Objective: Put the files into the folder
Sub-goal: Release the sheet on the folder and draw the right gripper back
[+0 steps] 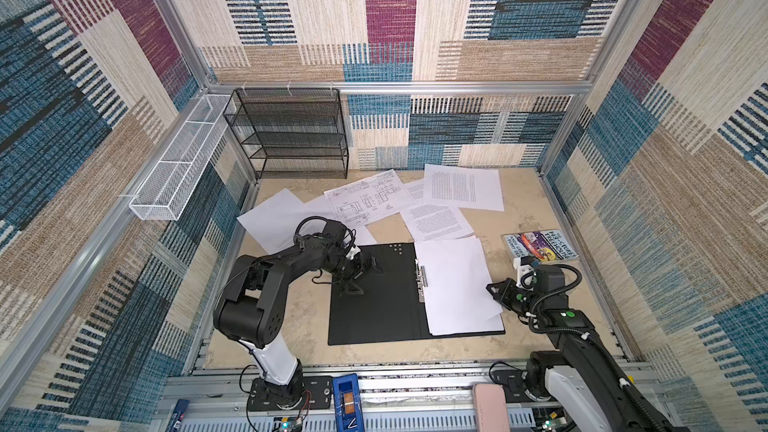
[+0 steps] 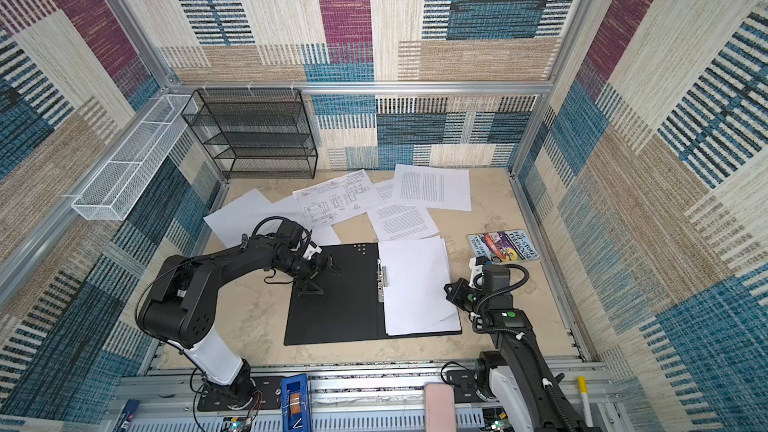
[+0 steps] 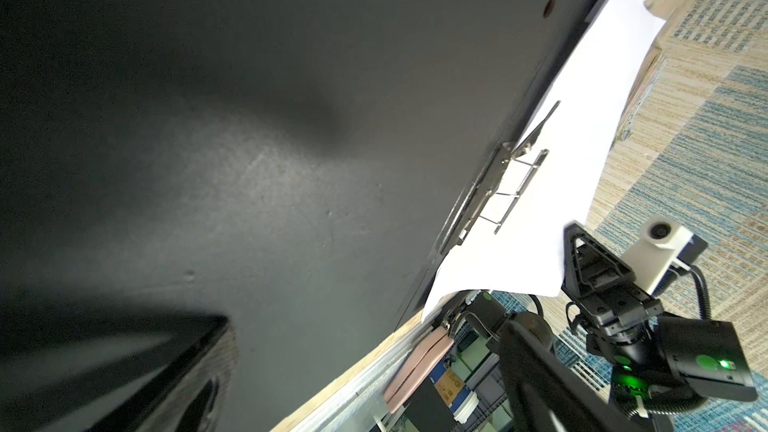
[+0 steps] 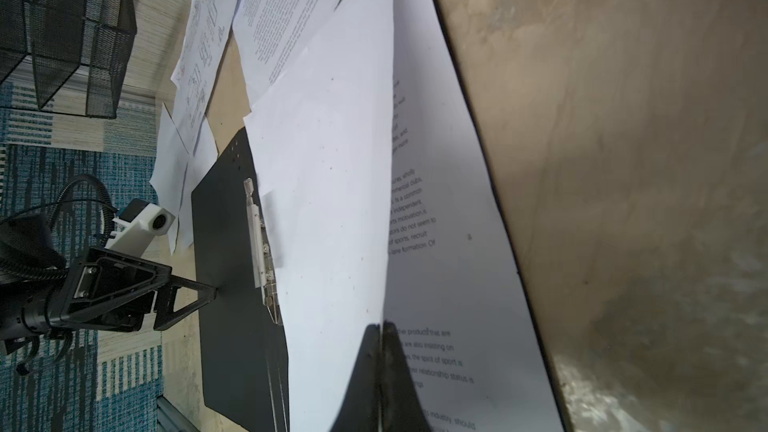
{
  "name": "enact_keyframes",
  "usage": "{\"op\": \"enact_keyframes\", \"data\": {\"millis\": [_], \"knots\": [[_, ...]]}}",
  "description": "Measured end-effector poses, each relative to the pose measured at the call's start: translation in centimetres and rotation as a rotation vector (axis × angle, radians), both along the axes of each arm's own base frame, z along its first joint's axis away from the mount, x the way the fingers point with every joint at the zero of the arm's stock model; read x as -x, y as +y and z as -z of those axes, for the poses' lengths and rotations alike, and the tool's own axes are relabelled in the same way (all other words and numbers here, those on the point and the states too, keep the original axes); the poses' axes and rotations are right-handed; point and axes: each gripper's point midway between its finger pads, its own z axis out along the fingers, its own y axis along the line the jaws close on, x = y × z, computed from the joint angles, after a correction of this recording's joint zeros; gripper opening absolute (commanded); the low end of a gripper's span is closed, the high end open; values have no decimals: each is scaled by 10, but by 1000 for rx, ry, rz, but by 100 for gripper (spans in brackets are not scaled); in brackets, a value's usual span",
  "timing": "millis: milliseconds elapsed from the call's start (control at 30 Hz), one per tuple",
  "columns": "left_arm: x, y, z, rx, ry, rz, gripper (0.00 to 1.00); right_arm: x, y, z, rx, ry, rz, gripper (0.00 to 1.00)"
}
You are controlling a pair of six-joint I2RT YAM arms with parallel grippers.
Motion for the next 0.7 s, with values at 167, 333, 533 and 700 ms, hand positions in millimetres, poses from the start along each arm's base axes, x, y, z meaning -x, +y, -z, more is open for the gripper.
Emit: {"op": "enact_keyframes", "data": {"millis": [167, 333, 533, 700], "knots": [[0, 0, 1, 2, 5, 0, 100, 0, -1, 0, 6, -3, 6, 0], [0, -1, 1, 6, 10, 1, 100, 1, -2, 3, 6, 2, 17, 2], [0, -2, 1, 13, 14, 2, 100, 4, -2, 7, -6, 13, 28, 15], [0, -2, 0, 21, 17, 2, 100, 5, -2, 7, -15, 11, 38, 20]]}}
